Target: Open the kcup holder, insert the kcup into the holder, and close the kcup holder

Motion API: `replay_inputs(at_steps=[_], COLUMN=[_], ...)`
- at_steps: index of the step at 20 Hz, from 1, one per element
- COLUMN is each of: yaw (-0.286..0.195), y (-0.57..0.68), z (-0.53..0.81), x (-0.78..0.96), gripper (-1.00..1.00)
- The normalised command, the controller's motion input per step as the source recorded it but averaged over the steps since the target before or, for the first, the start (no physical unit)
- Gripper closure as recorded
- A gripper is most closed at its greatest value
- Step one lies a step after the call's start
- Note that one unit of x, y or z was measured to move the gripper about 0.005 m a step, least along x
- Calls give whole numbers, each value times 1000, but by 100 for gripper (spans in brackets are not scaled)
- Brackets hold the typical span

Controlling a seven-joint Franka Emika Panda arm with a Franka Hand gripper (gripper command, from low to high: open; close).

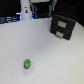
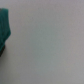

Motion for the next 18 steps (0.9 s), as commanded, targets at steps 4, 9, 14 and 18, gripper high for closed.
replay_inputs(at_steps=[4,9,14,18], yaw=[-181,-188,-180,-175], y=[791,820,847,820], z=[58,12,-13,-86], x=[-45,-6,-32,-105], gripper=[-100,-100,-100,-100])
